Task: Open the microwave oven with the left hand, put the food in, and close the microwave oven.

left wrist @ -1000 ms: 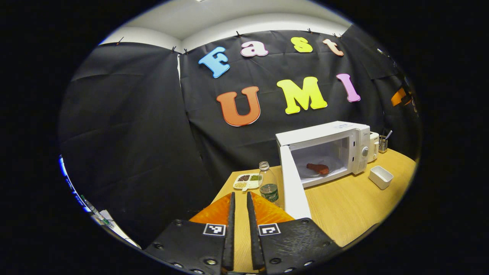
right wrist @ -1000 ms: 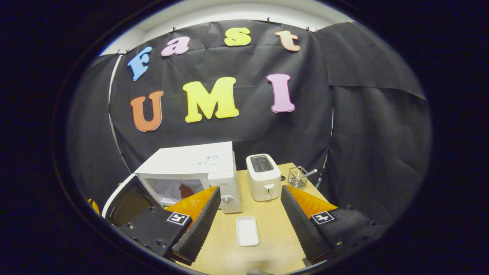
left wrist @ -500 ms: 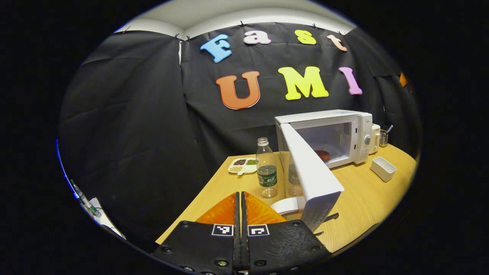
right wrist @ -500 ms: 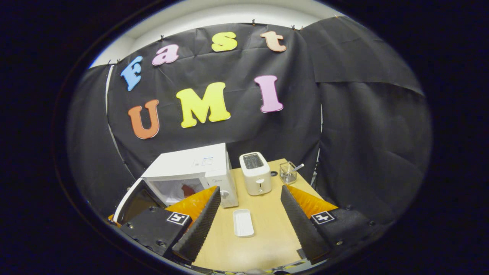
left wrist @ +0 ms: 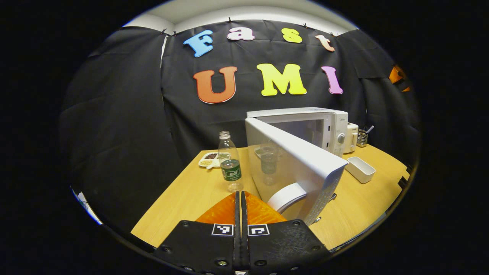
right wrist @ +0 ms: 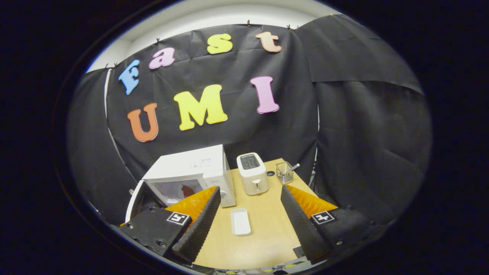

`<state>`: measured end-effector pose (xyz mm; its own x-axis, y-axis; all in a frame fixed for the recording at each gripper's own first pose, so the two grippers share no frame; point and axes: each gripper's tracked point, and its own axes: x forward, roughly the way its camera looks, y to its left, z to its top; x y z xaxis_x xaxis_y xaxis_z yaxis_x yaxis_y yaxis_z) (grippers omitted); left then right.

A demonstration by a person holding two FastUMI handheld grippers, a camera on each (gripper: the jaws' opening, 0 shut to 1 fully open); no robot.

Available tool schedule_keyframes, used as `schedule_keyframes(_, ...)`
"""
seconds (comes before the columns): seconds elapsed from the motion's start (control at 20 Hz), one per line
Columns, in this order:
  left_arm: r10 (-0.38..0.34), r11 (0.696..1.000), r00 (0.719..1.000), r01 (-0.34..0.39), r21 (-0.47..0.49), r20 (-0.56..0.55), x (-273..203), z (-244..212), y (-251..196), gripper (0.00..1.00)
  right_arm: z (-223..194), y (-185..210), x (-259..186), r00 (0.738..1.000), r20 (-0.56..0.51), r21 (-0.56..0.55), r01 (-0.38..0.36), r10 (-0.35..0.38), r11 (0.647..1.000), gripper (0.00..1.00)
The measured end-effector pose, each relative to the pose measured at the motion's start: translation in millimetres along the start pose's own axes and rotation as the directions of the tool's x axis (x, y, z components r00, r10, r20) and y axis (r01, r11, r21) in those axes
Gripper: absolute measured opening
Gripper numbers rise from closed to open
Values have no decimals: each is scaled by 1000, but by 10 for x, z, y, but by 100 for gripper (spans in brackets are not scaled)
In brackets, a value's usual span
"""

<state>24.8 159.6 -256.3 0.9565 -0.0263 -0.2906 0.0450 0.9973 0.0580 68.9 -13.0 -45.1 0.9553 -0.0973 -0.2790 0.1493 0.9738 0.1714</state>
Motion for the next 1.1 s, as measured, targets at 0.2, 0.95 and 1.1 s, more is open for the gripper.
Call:
schedule_keyframes(0.2,-87,996,996,87,21,3,34,32,-458,0,-25,-95,-21,1000,-6,12,1,-1,1000,100)
schedule_keyframes(0.95,-306,951,952,305,55,5,683,272,-1916,0,87,-923,119,998,-28,-3,60,-60,998,100)
schedule_keyframes(1.1,-307,951,952,307,35,7,915,342,-2110,0,151,-1064,259,997,-40,-11,63,-64,998,100)
